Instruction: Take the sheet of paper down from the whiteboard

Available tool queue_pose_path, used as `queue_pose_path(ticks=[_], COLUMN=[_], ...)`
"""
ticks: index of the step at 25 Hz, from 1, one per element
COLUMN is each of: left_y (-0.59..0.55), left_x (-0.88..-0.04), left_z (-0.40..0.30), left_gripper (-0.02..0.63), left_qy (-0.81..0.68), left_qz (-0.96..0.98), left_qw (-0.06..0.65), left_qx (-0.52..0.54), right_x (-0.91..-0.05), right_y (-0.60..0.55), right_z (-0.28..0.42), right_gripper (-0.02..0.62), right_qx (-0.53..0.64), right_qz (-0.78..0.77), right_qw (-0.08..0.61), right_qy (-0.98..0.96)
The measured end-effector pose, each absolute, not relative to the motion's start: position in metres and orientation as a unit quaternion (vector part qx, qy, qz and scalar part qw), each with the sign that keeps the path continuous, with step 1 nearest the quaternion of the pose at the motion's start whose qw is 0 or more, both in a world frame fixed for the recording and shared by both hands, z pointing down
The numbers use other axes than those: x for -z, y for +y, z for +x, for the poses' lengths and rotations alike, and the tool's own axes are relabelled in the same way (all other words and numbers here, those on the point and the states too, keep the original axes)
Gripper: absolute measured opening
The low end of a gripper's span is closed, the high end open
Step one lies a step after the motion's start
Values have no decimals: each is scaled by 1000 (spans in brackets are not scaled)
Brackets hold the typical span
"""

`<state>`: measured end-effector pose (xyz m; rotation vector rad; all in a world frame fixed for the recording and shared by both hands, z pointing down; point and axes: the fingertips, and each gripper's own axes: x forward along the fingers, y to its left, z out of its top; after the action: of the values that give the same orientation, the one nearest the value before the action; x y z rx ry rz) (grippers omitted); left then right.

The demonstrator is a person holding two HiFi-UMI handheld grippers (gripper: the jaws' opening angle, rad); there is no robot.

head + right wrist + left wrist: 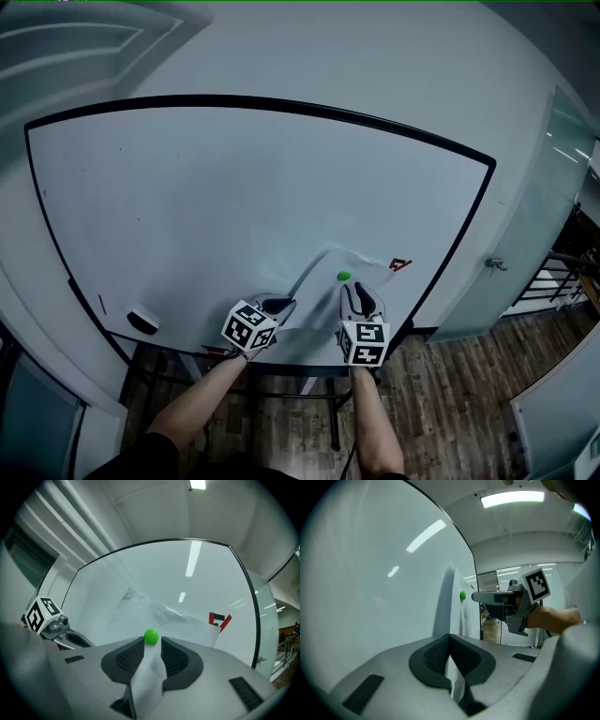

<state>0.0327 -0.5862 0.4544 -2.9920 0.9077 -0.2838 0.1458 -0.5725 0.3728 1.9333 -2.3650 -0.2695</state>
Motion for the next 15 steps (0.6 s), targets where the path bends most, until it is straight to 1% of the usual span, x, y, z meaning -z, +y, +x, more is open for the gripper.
queue_pose_path(ticks=[1,2,15], left_y=[-587,-587,-586], left_x=[-454,-453,-454], left_z=[32,32,30], left_gripper=[21,21,21], left_qy=[288,286,268], left_qz=[-954,-954,-960], left_qw=[2,2,2], left_qx=[89,88,81], right_x=[-371,-371,-367], right_y=[-576,-579,-600], right_z=[144,142,133], right_gripper=[114,117,120], right_qx=[89,91,113], right_qz=[630,632,664], right_qw=[40,43,60], right_qy=[-770,-769,-737])
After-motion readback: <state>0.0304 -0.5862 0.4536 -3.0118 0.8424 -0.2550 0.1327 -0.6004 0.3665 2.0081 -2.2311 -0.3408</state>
